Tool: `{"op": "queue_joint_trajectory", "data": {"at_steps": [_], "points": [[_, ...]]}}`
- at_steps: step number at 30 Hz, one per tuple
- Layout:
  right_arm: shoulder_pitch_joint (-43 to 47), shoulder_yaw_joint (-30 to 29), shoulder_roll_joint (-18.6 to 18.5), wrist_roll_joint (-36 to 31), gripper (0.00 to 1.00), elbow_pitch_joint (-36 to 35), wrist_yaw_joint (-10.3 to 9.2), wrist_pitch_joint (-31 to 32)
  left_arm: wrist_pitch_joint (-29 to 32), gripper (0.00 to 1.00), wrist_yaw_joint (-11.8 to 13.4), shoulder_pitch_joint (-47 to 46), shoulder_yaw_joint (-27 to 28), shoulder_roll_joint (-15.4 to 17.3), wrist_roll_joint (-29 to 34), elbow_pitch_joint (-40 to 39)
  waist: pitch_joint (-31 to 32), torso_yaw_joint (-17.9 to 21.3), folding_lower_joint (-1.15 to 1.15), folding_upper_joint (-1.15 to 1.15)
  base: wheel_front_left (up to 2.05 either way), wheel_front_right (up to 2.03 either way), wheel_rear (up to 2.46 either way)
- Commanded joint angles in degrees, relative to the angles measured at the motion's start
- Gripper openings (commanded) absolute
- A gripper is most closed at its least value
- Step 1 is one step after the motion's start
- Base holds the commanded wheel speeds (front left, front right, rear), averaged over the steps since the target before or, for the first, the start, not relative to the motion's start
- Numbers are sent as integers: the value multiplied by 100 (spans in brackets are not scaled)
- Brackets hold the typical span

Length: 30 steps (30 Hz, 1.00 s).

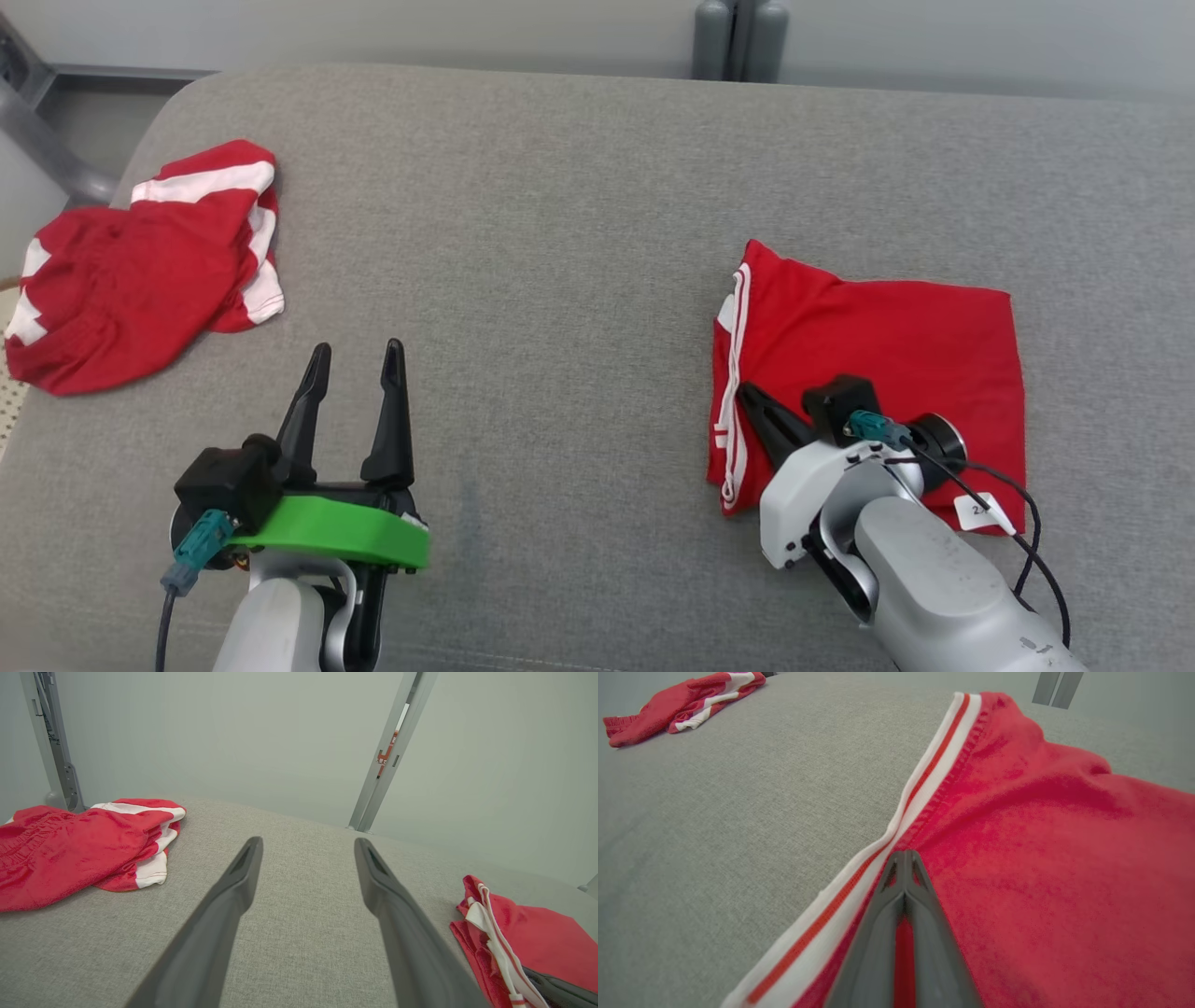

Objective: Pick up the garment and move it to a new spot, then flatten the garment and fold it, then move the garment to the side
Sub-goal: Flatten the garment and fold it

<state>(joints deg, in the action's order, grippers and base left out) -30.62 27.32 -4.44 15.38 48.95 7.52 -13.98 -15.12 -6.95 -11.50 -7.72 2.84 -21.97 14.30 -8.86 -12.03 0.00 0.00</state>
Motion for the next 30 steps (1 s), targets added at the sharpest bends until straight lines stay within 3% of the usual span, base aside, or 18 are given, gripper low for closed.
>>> {"op": "queue_joint_trajectory", "data": {"at_steps": [1,7,11,15,16,17,24,30], "points": [[-130,87,26,88,0,102,-7,-42,0,100,31,-97,-20,13,-44,-8,-258,-311,0,0,0,0,0],[-310,863,142,437,0,334,-7,-25,0,100,67,-121,-48,13,-99,5,-256,-360,0,0,0,0,0],[-409,1494,138,1059,0,-189,-8,-67,0,100,91,-45,2,14,-50,-3,-176,-268,0,0,0,0,0],[-507,1595,142,1351,0,-756,-8,-116,0,100,85,49,141,15,42,-14,-37,-59,0,0,0,0,0],[-523,1540,142,1365,38,-966,-8,-124,0,100,92,79,214,17,68,-42,14,30,0,0,0,0,0],[-531,1439,130,1326,100,-1191,-7,-123,0,100,95,109,264,16,94,-61,49,100,0,0,0,0,0],[222,59,-373,600,100,-3210,-8,-119,0,100,100,299,619,15,258,-189,285,693,0,0,0,0,0],[1056,-1223,-688,99,100,-4026,-7,-120,0,100,111,517,835,17,251,-212,565,1082,0,0,0,0,0]]}}
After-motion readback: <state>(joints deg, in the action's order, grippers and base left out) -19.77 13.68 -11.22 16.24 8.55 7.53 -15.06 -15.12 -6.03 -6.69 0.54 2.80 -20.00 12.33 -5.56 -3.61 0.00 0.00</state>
